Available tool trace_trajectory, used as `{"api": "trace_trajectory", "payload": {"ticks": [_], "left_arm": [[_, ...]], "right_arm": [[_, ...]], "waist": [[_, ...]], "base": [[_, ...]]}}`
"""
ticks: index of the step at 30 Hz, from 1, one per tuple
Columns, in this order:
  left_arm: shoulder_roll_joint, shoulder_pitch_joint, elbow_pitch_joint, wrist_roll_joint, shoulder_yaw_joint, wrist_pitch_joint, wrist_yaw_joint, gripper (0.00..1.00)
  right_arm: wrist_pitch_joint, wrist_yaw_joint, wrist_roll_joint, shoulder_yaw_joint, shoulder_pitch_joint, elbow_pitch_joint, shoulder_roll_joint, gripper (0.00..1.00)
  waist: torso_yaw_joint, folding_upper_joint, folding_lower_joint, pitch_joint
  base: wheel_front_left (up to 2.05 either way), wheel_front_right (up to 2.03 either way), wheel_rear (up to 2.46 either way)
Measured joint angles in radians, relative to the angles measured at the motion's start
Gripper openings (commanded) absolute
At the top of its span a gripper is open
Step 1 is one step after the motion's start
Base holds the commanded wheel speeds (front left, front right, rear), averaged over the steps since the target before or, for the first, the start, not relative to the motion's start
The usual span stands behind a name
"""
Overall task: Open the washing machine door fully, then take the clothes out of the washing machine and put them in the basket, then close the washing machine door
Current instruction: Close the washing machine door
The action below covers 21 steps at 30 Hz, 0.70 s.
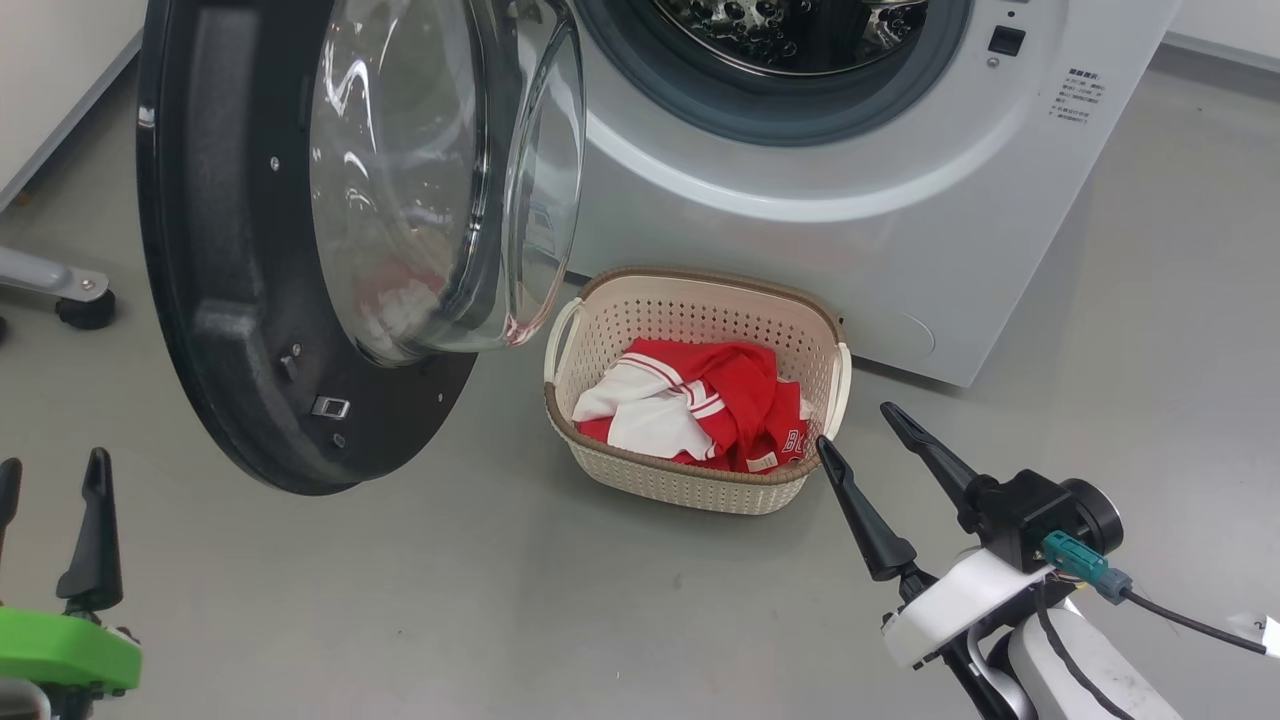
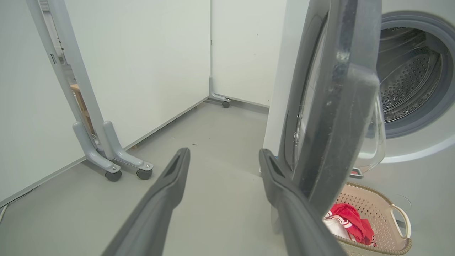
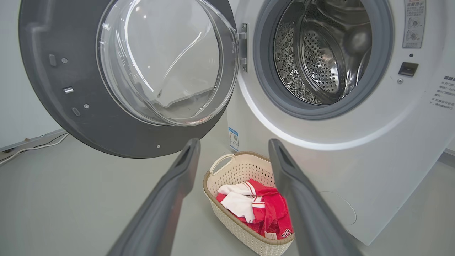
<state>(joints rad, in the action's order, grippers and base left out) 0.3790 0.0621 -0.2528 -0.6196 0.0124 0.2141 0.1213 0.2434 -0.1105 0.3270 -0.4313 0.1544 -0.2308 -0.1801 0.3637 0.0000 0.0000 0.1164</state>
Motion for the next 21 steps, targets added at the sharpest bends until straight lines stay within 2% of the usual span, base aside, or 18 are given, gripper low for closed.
{"api": "trace_trajectory", "payload": {"ticks": [10, 11, 12, 13, 21], "left_arm": [[0.012, 0.006, -0.025, -0.014, 0.014, 0.015, 0.000, 1.00], [0.013, 0.008, -0.027, -0.014, 0.014, 0.016, 0.000, 0.95], [0.015, 0.010, -0.030, -0.014, 0.015, 0.016, 0.000, 0.33], [0.017, 0.012, -0.030, -0.014, 0.018, 0.016, 0.000, 0.00], [0.044, 0.028, -0.030, -0.023, 0.057, 0.016, 0.000, 0.00]], "right_arm": [[0.000, 0.000, 0.000, 0.000, 0.000, 0.000, 0.000, 1.00], [0.000, 0.000, 0.000, 0.001, 0.000, 0.000, 0.000, 1.00], [0.000, 0.000, 0.000, 0.001, 0.000, 0.000, 0.000, 1.00], [0.000, 0.000, 0.000, 0.001, 0.000, 0.000, 0.000, 1.00], [0.000, 0.000, 0.002, 0.001, 0.000, -0.001, 0.000, 1.00]], "waist": [[-0.001, 0.0000, 0.0000, 0.003], [-0.001, 0.0000, 0.0000, 0.004], [-0.001, 0.0000, 0.0000, 0.004], [-0.001, 0.0000, 0.0000, 0.004], [-0.002, 0.0000, 0.0000, 0.005]], "base": [[0.00, 0.00, 0.00], [0.00, 0.00, 0.00], [0.00, 0.00, 0.00], [0.00, 0.00, 0.00], [0.00, 0.00, 0.00]]}}
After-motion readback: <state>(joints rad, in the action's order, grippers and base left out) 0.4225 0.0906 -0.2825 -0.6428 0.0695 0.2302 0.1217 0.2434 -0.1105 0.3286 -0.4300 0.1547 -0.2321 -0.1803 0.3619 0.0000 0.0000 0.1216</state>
